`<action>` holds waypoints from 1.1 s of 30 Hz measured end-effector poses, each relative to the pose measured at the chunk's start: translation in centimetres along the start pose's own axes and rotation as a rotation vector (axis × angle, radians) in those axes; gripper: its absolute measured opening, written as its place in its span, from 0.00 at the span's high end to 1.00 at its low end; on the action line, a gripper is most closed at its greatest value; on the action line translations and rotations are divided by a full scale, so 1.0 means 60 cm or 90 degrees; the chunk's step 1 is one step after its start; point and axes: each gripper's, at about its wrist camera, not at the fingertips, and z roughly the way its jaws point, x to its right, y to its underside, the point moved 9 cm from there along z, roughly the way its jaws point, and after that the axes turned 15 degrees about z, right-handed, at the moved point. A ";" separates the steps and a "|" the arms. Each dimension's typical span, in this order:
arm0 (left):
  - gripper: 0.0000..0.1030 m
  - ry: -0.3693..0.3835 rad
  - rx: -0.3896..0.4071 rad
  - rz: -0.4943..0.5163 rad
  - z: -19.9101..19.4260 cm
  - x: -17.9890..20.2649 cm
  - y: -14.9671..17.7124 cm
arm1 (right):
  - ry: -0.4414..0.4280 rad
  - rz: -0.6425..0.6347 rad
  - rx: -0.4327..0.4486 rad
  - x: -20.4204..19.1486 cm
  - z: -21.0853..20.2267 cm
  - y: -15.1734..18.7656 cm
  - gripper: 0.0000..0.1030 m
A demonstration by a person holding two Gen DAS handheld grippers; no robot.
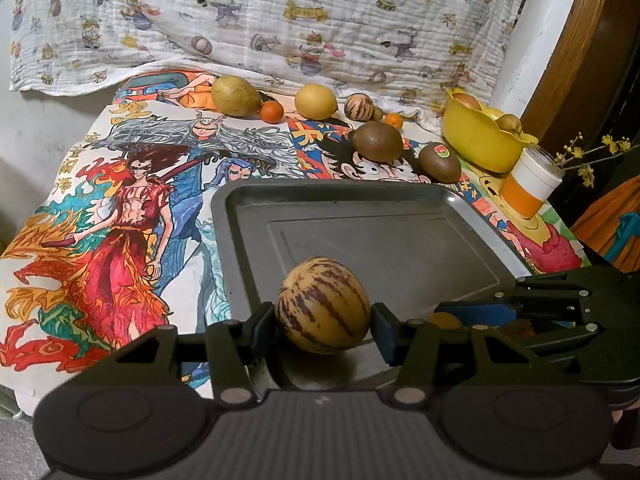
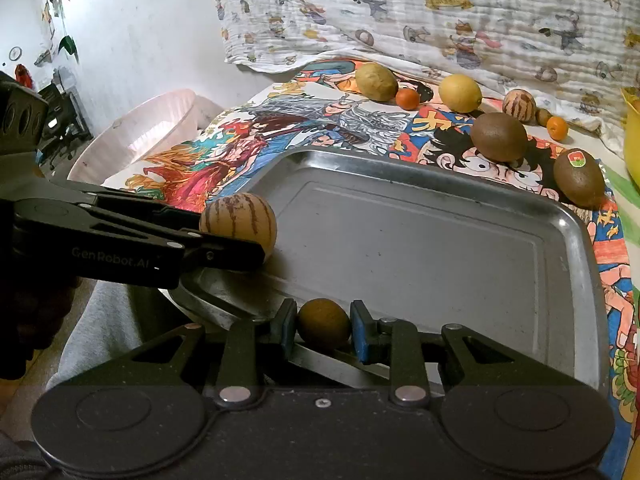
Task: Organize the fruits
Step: 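Release the melon onto the grey tray with the left tool while the right tool drops the small fruit, then move the left tool to the large kiwi while the right tool reaches the stickered kiwi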
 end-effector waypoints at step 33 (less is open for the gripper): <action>0.03 -0.061 0.059 -0.016 -0.032 -0.046 -0.075 | 0.062 0.053 0.076 0.090 -0.063 -0.050 0.05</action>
